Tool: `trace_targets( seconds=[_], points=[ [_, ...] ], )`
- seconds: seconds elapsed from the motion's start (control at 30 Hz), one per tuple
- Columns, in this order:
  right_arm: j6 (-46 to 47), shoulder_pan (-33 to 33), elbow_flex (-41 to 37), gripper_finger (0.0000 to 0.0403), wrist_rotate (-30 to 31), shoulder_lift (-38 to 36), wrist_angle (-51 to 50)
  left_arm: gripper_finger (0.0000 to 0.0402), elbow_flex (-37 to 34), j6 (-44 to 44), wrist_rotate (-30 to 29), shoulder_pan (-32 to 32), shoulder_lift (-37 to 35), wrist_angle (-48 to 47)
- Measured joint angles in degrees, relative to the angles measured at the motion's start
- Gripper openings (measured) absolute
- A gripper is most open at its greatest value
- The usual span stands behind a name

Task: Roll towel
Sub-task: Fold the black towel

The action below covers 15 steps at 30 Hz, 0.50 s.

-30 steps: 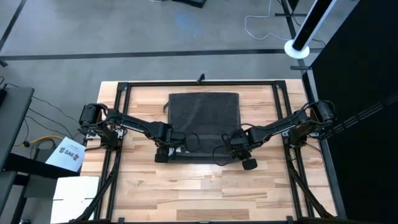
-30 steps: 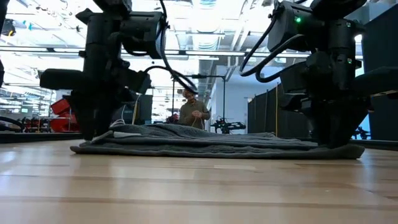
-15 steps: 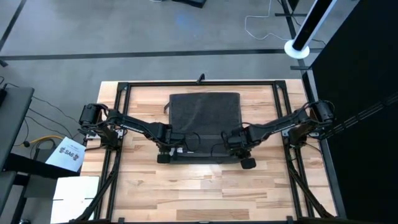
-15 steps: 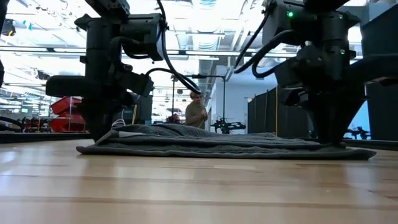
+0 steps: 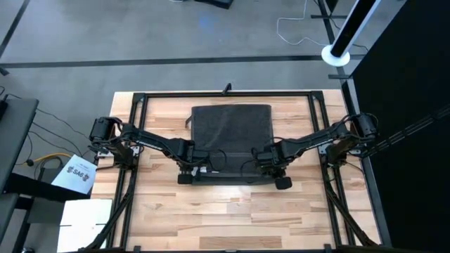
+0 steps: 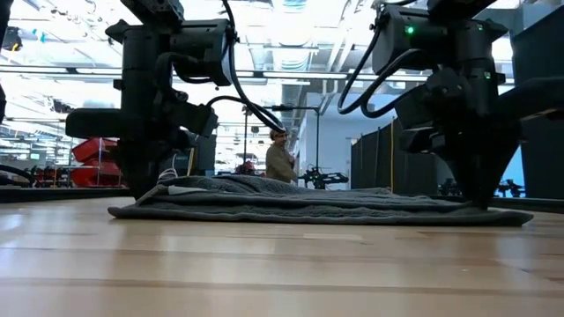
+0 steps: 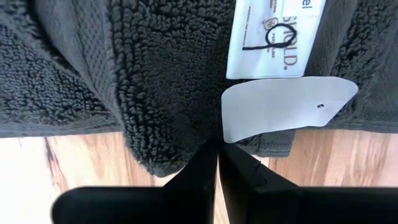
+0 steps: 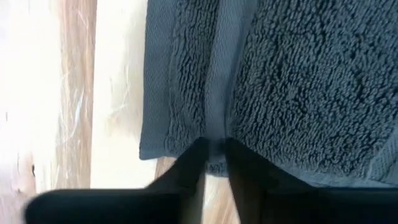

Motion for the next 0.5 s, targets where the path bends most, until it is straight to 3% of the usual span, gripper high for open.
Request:
trace_targets(
  seconds=[0.2,0.5],
  points=[
    [-0.41,0.02,0.14,0.0002,0.02,-0.02,-0.49,0.0000,0.28,0.13,-2.51,0.00,0.00,-1.50],
    [1.35,0.07,5.52,0.0000,2.58,-4.41,-10.02,0.0000,7.74,2.58,-5.35,-0.49,-0.96,-11.29]
  ],
)
